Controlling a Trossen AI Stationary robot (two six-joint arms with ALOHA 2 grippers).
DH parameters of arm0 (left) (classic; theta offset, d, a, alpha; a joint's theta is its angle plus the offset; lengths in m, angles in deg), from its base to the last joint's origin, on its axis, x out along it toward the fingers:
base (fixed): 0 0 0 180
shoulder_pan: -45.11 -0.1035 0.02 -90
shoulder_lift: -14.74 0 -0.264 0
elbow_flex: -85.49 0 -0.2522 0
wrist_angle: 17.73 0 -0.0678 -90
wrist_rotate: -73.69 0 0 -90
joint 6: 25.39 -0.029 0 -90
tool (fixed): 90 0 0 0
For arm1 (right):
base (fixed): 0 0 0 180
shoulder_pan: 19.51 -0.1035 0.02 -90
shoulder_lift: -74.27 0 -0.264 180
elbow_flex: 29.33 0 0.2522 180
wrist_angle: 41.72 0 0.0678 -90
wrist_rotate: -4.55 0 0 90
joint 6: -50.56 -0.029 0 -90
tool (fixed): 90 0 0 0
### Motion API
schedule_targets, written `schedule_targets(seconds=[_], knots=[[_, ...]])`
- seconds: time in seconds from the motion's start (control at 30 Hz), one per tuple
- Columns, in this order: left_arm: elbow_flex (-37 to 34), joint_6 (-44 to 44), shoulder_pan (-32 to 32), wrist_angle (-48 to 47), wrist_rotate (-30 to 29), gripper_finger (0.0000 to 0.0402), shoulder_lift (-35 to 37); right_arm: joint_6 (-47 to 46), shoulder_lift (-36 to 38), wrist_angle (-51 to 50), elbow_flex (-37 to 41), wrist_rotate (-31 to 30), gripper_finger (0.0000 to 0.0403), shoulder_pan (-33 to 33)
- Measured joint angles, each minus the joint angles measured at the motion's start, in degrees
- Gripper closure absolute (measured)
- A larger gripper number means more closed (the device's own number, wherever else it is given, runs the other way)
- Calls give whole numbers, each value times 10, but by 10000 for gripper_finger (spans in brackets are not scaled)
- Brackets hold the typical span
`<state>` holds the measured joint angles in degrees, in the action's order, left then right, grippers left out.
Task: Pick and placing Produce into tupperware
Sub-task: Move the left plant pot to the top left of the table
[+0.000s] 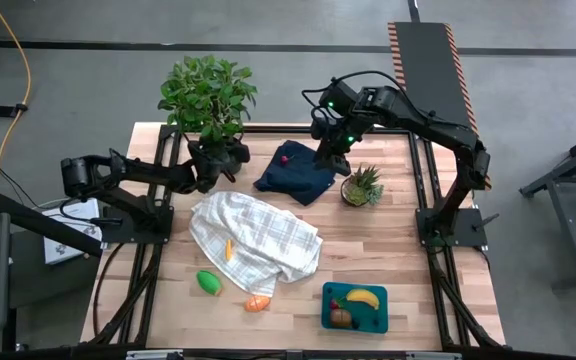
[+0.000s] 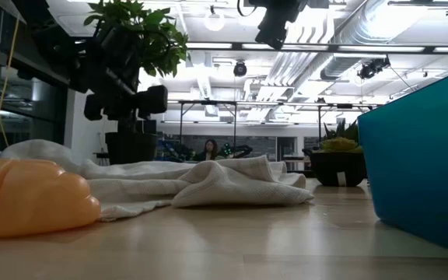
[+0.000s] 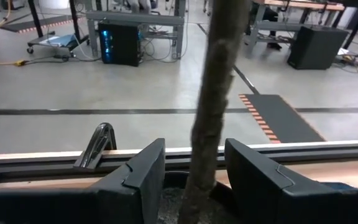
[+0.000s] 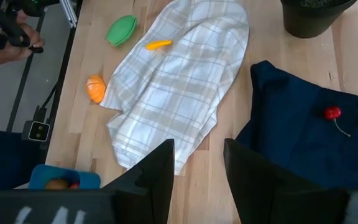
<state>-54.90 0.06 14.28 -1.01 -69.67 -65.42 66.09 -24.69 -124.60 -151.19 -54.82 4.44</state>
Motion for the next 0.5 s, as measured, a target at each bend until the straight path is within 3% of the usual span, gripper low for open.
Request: schedule_targets(seconds=[0.17, 0.5], knots=[[0, -7, 0, 1, 13, 266, 0, 7, 0, 0, 0, 0, 274, 0], [0, -15, 1, 0, 27, 382, 0, 13, 0, 3, 0, 0, 274, 0]])
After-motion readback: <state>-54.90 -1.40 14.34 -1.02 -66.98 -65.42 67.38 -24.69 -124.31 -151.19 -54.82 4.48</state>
